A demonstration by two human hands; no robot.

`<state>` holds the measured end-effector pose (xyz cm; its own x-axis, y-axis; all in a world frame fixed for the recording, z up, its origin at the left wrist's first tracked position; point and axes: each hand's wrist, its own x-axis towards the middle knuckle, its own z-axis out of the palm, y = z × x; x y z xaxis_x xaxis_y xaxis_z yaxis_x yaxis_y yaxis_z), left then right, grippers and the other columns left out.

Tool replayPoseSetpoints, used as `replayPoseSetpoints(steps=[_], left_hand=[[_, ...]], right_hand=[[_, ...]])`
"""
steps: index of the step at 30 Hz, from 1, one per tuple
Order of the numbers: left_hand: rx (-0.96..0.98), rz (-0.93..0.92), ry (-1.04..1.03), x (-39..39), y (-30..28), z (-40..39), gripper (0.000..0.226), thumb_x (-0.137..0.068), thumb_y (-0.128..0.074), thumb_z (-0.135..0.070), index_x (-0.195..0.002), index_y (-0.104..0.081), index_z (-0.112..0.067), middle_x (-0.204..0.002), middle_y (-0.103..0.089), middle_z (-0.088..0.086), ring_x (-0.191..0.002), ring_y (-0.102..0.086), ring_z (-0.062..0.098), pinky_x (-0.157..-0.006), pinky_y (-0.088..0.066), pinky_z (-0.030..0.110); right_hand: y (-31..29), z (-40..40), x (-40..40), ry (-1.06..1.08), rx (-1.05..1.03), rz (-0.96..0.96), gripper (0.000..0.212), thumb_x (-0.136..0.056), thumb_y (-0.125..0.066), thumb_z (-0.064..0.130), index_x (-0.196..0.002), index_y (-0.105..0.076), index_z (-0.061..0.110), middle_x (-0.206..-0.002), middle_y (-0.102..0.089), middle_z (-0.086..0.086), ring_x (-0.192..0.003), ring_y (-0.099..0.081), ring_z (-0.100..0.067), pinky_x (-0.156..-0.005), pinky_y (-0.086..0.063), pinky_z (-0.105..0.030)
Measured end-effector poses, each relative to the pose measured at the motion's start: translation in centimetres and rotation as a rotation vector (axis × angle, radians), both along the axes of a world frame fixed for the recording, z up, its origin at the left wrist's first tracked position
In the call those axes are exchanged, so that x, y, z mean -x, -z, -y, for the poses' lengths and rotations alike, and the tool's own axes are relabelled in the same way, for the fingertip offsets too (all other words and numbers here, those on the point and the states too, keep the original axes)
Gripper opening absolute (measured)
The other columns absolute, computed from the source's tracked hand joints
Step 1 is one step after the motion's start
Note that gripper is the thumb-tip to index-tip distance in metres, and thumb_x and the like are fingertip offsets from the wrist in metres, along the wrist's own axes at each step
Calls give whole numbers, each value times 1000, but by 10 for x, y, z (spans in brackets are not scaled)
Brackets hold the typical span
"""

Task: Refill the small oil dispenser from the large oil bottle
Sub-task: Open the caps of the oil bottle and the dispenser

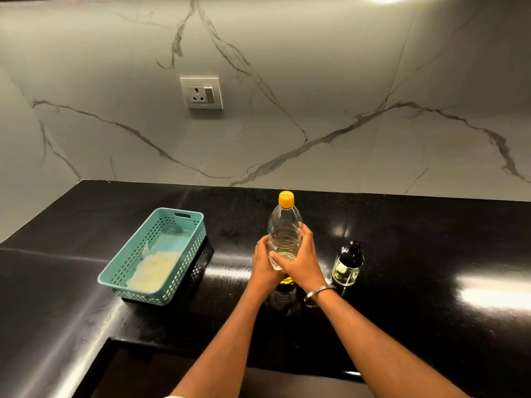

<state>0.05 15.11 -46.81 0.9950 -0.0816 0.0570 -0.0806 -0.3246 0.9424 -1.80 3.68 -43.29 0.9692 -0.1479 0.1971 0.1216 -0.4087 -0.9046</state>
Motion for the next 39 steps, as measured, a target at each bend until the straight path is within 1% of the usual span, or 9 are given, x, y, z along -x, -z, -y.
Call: replayPoseSetpoints(steps=[5,8,11,13,22,31,33,36,39], left_hand=[[15,51,19,4,-21,-4,103,-52,-87,-59,-136,-32,-35,-136,-41,-8,-127,-43,11,-104,-44,36],[8,64,-15,2,-36,4,95,-47,-85,-67,-126,-39,-40,-128,-46,-11,-122,-48,14,-100,-48,42],[6,57,-65,-3,-45,12,85,-43,-80,-72,-114,-44,-44,-119,-47,-13,-117,-51,16,-96,-51,44],[3,46,-97,-6,-44,15,80,-44,-79,-71,-111,-47,-40,-116,-49,-12,-113,-53,16,-93,-52,43],[-5,19,-86,-11,-49,9,60,-60,-90,-38,-107,-53,-32,-109,-59,-8,-102,-60,9,-86,-55,28],[-1,-2,-59,-11,-48,4,64,-57,-89,-44,-110,-55,-34,-110,-62,-9,-102,-62,8,-89,-56,36],[-7,-7,-54,-10,-48,3,66,-56,-88,-47,-112,-55,-34,-111,-62,-10,-103,-62,8,-90,-55,37],[5,-23,-66,-9,-47,3,69,-54,-88,-50,-112,-55,-35,-111,-62,-11,-102,-62,7,-90,-55,37],[11,-31,-69,-6,-51,2,67,-56,-89,-46,-113,-56,-34,-110,-63,-11,-101,-63,5,-91,-55,36]], right_hand=[[-39,14,4,61,-51,174,70,-78,-51,64,-136,-36,29,-132,-42,7,-123,-37,-6,-107,-32,-36],[-69,16,-4,81,-90,269,51,-80,-53,59,-122,-49,29,-117,-52,9,-114,-46,-7,-99,-38,-30],[-93,14,-13,11,-60,308,46,-81,-64,49,-114,-57,19,-111,-58,3,-107,-54,-11,-89,-37,-8],[-103,12,-19,-38,-3,306,39,-81,-71,37,-109,-59,13,-105,-61,1,-97,-57,-10,-81,-40,-5],[-113,13,-32,-44,-8,249,32,-77,-76,28,-100,-66,9,-94,-65,-6,-85,-61,-14,-76,-52,-18],[-119,26,-33,-295,-38,132,24,-95,-52,12,-117,-62,8,-117,-53,-6,-104,-55,-13,-84,-50,-16],[-122,27,-32,-314,-58,145,24,-93,-57,12,-117,-60,12,-117,-47,-3,-102,-52,-9,-84,-49,-14],[-121,27,-34,-325,-83,187,32,-86,-67,16,-117,-59,14,-112,-54,-4,-104,-57,-17,-89,-52,-25],[-122,32,-35,-367,-117,167,38,-88,-65,12,-124,-56,13,-112,-58,-3,-108,-58,-16,-95,-51,-29]])
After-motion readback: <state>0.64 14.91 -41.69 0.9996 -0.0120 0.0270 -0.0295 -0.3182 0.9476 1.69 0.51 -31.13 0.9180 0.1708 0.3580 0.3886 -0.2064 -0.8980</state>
